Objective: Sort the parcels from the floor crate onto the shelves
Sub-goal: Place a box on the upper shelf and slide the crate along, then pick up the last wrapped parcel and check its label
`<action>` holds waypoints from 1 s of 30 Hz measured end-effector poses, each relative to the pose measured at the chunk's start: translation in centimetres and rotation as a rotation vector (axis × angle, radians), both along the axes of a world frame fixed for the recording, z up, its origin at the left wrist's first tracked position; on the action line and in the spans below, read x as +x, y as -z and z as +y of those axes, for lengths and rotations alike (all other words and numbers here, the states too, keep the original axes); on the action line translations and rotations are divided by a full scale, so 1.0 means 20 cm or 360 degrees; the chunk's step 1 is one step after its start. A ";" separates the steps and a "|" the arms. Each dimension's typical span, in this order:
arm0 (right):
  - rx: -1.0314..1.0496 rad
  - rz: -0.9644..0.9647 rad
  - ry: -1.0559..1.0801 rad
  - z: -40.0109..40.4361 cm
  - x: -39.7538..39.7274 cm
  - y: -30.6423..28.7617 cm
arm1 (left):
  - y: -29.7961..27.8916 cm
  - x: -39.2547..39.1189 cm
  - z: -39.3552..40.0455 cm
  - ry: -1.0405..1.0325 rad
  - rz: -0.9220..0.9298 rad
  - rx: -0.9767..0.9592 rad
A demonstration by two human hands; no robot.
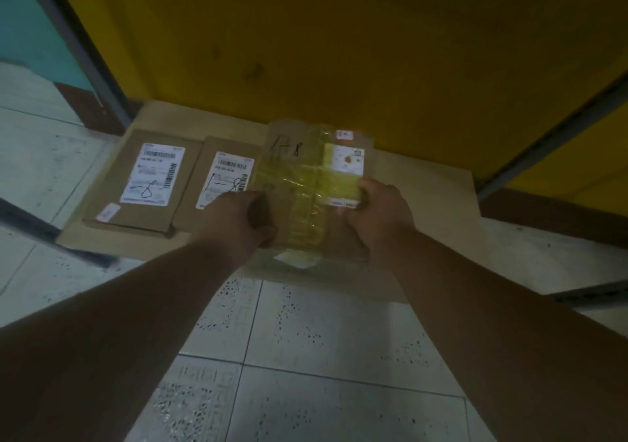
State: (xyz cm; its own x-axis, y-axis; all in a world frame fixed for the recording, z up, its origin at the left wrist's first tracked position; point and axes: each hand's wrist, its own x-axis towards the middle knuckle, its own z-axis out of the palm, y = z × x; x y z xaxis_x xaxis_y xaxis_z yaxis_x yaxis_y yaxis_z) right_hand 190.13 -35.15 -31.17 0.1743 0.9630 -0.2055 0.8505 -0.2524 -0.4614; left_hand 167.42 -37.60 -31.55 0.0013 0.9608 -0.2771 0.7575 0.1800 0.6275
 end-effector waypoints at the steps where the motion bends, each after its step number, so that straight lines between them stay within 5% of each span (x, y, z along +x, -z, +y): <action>1: 0.0000 -0.0015 -0.0013 0.00 0.00 0.00 | 0.01 0.00 0.01 -0.0002 0.0031 0.0023; 7: -0.0046 -0.0262 -0.0170 -0.09 0.02 -0.10 | 0.00 0.02 -0.07 0.0037 0.0037 0.0053; 14: 0.0048 -0.0313 -0.0650 -0.47 -0.31 -0.47 | -0.29 -0.14 -0.61 0.0015 0.0060 -0.0008; 21: -0.0021 -0.0189 -0.1163 -0.90 -1.12 -1.09 | -1.04 -0.88 -1.34 -0.0247 0.0249 -0.0088; 30: 0.0116 -0.0056 -0.1651 -1.36 -2.26 -2.37 | -2.10 -1.85 -2.03 -0.0697 0.0408 -0.0269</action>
